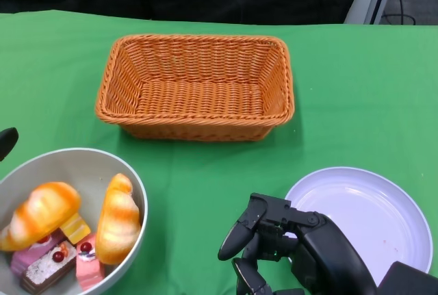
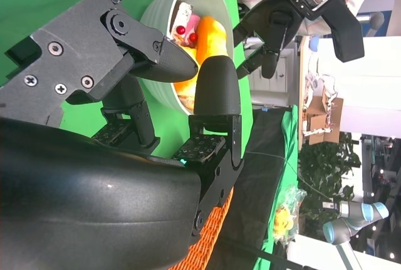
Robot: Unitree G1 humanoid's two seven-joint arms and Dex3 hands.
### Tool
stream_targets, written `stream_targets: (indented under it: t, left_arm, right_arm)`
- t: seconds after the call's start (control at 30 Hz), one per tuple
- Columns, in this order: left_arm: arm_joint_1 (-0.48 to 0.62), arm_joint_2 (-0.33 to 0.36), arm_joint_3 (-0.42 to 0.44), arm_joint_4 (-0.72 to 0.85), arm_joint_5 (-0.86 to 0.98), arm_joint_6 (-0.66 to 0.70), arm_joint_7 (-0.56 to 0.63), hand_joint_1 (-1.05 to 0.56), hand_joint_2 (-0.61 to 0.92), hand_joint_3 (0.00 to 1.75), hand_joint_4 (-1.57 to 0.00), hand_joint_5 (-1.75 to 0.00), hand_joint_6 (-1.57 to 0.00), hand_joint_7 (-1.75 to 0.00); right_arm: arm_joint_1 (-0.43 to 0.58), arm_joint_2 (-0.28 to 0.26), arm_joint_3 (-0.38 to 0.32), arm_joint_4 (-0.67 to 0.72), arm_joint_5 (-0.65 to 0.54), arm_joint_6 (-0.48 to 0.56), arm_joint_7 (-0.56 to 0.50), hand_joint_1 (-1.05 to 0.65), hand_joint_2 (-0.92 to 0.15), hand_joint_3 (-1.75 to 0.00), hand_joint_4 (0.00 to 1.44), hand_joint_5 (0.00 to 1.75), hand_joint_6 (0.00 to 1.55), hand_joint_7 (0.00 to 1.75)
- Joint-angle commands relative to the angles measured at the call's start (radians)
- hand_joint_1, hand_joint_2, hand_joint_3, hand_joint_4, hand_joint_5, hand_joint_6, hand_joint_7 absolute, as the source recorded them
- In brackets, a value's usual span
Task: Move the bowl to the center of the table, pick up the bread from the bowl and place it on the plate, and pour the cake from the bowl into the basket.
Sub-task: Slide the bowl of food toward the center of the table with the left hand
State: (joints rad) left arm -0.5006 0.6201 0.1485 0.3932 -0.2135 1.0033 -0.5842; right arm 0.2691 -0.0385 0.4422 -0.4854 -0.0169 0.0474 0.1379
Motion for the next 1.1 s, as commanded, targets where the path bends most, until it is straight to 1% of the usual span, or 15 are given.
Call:
stream_targets:
  t: [0.03,0.23,0.37,0.5,0.67,0.87,1.1]
  left_arm:
    - [-0.003,0.007,-0.01,-0.003,-0.012,0.016,-0.009,-0.71,0.92,0.54,0.0,0.0,0.0,0.0]
    - [-0.009,-0.011,0.004,-0.003,-0.03,0.046,0.01,-0.7,0.92,0.53,0.0,0.0,0.0,0.0]
    - [-0.004,-0.016,-0.026,-0.02,-0.025,0.027,0.003,-0.71,0.92,0.55,0.0,0.0,0.0,0.0]
    - [-0.004,-0.031,-0.011,-0.028,-0.043,0.037,0.006,-0.7,0.92,0.56,0.0,0.0,0.0,0.0]
    - [0.001,-0.05,0.0,-0.053,-0.055,0.051,0.024,-0.7,0.92,0.56,0.0,0.0,0.0,0.0]
    - [0.005,-0.067,0.014,-0.083,-0.074,0.076,0.034,-0.71,0.92,0.56,0.0,0.0,0.0,0.0]
    - [0.009,-0.083,0.021,-0.108,-0.095,0.083,0.044,-0.72,0.92,0.58,0.0,0.0,0.0,0.0]
  right_arm:
    - [-0.005,0.005,-0.004,0.007,-0.001,-0.009,-0.004,-0.07,-0.47,-1.15,0.82,1.55,0.69,1.3]
    - [-0.011,0.004,-0.002,0.012,-0.006,-0.016,-0.003,-0.07,-0.47,-1.15,0.81,1.55,0.68,1.31]
    - [-0.011,0.003,0.001,0.012,-0.021,-0.018,-0.012,-0.09,-0.46,-1.14,0.81,1.55,0.68,1.31]
    - [-0.008,0.006,0.003,0.007,-0.021,-0.007,-0.012,-0.08,-0.47,-1.14,0.82,1.54,0.68,1.31]
    - [-0.007,0.003,0.006,0.015,-0.026,-0.025,-0.012,-0.08,-0.47,-1.13,0.82,1.54,0.68,1.31]
    - [-0.001,0.006,0.013,0.005,-0.028,-0.014,-0.018,-0.08,-0.47,-1.14,0.82,1.55,0.69,1.31]
    - [-0.001,0.004,0.014,0.016,-0.033,-0.03,-0.016,-0.09,-0.46,-1.14,0.82,1.55,0.68,1.31]
